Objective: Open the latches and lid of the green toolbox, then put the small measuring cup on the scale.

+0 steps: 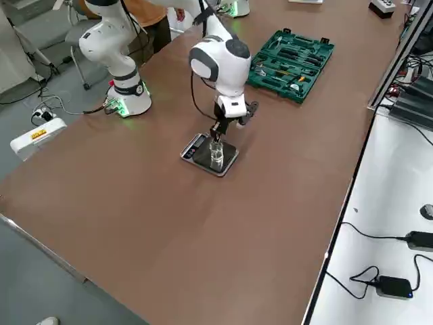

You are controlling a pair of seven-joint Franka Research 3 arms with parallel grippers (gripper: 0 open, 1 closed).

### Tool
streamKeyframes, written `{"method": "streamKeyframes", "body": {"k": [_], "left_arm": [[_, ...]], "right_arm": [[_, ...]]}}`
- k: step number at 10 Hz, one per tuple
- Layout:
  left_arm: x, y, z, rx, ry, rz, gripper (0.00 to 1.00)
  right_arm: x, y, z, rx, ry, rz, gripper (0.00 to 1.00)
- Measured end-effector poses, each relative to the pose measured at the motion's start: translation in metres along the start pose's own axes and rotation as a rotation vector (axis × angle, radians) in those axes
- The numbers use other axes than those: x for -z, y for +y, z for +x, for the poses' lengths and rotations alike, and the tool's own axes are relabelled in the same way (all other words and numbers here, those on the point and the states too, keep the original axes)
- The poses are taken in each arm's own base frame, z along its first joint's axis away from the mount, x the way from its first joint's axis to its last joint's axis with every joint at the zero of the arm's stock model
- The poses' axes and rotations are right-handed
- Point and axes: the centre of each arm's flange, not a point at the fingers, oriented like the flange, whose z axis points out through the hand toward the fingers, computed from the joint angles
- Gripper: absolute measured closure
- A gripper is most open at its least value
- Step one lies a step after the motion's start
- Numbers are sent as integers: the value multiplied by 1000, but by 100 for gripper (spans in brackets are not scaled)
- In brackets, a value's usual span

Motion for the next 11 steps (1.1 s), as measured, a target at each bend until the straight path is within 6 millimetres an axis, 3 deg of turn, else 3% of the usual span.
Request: {"method": "streamKeyframes", "body": {"k": [2, 3, 6, 9, 11], "left_arm": [[0, -3, 1, 6, 3, 0, 0], [1, -5, 1, 9, 5, 1, 0], [1, -7, 2, 11, 9, 1, 0], [1, -7, 2, 11, 9, 1, 0], [2, -7, 2, 11, 10, 1, 0]], "right_arm": [[47, 1, 8, 1, 46, -4, 45], [68, -4, 8, 8, 80, -4, 37], [147, -31, 4, 24, 132, 52, 0], [251, -43, -10, 33, 128, 61, 0], [305, -39, -24, 29, 141, 61, 0]]}}
